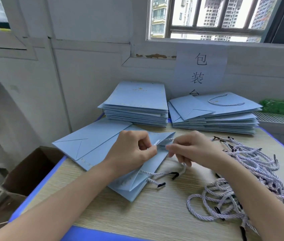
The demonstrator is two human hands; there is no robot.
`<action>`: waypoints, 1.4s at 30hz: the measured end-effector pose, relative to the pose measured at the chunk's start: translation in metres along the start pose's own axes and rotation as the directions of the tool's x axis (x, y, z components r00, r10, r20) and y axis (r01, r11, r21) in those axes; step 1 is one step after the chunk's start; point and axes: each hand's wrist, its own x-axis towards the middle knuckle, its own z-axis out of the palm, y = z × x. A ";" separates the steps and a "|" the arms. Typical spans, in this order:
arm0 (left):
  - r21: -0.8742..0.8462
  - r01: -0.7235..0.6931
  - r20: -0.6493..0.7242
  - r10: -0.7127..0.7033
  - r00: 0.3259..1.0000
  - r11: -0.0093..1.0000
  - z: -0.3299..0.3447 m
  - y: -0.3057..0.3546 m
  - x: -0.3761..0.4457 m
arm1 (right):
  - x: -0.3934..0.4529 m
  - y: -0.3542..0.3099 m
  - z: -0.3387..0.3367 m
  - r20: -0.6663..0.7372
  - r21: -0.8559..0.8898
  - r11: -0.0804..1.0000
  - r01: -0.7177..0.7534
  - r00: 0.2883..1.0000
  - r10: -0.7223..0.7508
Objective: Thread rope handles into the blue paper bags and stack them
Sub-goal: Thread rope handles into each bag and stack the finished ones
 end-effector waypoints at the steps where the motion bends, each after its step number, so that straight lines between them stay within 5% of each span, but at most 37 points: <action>1: 0.010 -0.012 0.011 0.012 1.000 1.000 0.002 -0.002 0.000 | 0.001 0.000 0.005 0.063 0.012 1.000 -0.001 0.998 0.000; 5: 0.075 -0.011 0.105 0.003 0.995 0.997 0.014 -0.011 0.000 | 0.008 0.003 0.021 0.062 -0.166 0.986 0.002 0.998 0.008; 11: 0.124 -0.049 0.119 0.034 0.992 0.991 0.013 -0.005 -0.001 | 0.002 -0.010 0.024 -0.038 -0.193 0.979 -0.064 0.998 0.057; 16: 0.105 -0.073 0.038 0.069 0.997 0.992 0.003 0.014 -0.003 | 0.000 -0.019 0.013 -0.038 -0.391 0.904 -0.175 0.984 0.174; 18: 0.075 -0.084 -0.032 0.087 0.996 0.994 -0.007 0.027 0.004 | -0.003 -0.030 0.003 -0.029 -0.297 0.929 -0.223 0.974 0.224; 21: -0.078 -0.043 -0.158 0.030 0.987 0.996 -0.024 0.051 0.020 | -0.006 -0.058 -0.016 0.009 0.131 0.957 -0.257 0.966 0.258; 25: -0.343 -0.029 -0.240 -0.058 0.969 0.939 -0.044 0.084 0.042 | -0.006 -0.097 -0.037 -0.082 0.488 0.865 -0.115 0.981 0.177; 30: -0.713 0.013 -0.192 -0.213 0.958 0.701 -0.082 0.098 0.069 | -0.005 -0.131 -0.068 -0.257 0.556 0.831 0.013 0.954 0.157; 38: -0.486 0.182 -0.408 -0.406 0.818 0.855 -0.125 0.035 0.074 | -0.005 -0.120 -0.093 -0.290 0.549 0.834 0.058 0.949 0.125; 42: -0.478 0.254 -0.428 -0.475 0.769 0.841 -0.134 0.025 0.076 | 0.002 -0.117 -0.103 -0.456 0.503 0.855 0.128 0.879 0.137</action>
